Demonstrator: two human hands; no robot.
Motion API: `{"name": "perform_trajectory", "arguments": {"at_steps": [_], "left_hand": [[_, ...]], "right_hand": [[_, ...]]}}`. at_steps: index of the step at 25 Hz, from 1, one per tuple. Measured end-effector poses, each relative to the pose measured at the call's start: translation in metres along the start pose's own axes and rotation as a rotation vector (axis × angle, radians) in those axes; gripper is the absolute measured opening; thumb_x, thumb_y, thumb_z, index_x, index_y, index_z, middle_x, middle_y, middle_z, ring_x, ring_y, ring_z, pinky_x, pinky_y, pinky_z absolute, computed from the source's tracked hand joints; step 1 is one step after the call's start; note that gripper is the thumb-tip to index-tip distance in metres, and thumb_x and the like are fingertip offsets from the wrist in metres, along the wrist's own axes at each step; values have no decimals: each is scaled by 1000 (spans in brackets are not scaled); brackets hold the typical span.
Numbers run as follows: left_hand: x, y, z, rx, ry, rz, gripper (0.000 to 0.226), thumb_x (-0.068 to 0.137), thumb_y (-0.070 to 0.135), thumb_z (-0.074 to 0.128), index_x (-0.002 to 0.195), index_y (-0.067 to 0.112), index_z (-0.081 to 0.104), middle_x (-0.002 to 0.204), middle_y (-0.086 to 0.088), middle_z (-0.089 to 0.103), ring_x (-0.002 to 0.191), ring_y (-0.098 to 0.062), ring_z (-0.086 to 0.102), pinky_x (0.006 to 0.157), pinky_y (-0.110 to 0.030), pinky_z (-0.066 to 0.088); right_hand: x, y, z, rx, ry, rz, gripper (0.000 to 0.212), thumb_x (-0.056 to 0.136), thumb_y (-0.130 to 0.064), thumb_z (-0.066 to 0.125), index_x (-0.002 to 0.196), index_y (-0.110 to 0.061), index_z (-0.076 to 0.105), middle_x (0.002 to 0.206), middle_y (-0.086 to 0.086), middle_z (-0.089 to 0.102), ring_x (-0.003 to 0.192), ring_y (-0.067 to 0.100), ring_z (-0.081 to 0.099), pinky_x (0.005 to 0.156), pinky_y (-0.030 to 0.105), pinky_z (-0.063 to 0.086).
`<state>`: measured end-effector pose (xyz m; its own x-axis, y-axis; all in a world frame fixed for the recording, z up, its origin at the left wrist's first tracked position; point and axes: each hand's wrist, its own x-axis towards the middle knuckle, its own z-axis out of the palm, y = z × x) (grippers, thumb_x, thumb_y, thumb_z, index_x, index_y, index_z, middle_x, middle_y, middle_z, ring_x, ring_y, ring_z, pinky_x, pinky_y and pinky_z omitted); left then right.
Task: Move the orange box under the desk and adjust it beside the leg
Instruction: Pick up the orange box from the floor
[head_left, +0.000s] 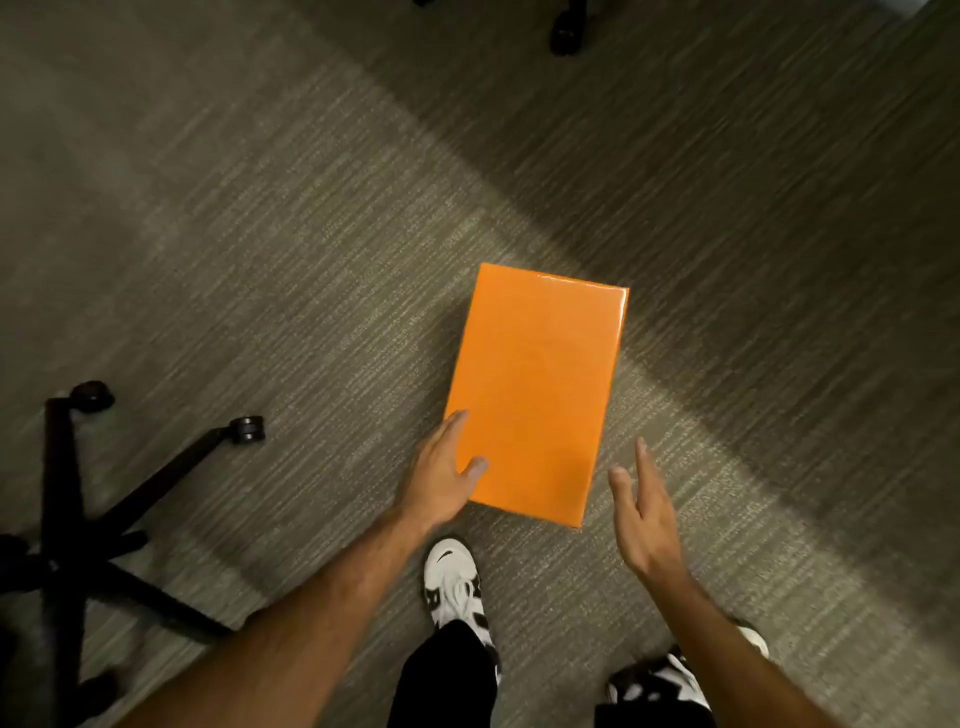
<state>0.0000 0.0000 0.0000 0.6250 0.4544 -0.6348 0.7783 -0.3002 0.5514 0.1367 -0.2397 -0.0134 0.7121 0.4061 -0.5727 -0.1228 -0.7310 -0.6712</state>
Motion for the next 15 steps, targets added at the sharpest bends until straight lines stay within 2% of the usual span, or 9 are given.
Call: {"name": "perform_trajectory", "arguments": {"at_steps": [4, 9, 12, 15], "left_hand": [[37, -35, 16, -33, 8, -119, 78, 100, 39, 57, 160, 26, 10, 168, 5, 13, 151, -21, 24, 117, -47, 33], [76, -65, 38, -64, 69, -110, 86, 98, 33, 60, 161, 22, 2, 168, 2, 8, 148, -27, 30, 113, -47, 38], [93, -78, 44, -135, 77, -150, 90, 97, 32, 62, 160, 27, -2, 167, 1, 13, 147, -27, 31, 113, -51, 38], [106, -92, 49, -241, 50, -215, 91, 96, 35, 64, 159, 34, -1, 162, 3, 29, 138, -24, 43, 108, -48, 43]], "right_hand": [[36, 24, 25, 13, -29, 67, 83, 96, -74, 28, 162, -30, 6, 170, -6, 13, 154, 13, 16, 124, 46, 18], [70, 50, 56, 112, -46, 112, 81, 97, -70, 33, 163, -29, 7, 171, -4, 12, 156, 18, 16, 125, 52, 19], [87, 53, 69, 200, -75, 151, 77, 100, -61, 38, 163, -31, 7, 170, -5, 17, 154, 20, 23, 124, 51, 22], [102, 57, 80, 269, -86, 177, 78, 100, -60, 41, 163, -31, 6, 168, -3, 25, 150, 23, 32, 121, 53, 29]]}}
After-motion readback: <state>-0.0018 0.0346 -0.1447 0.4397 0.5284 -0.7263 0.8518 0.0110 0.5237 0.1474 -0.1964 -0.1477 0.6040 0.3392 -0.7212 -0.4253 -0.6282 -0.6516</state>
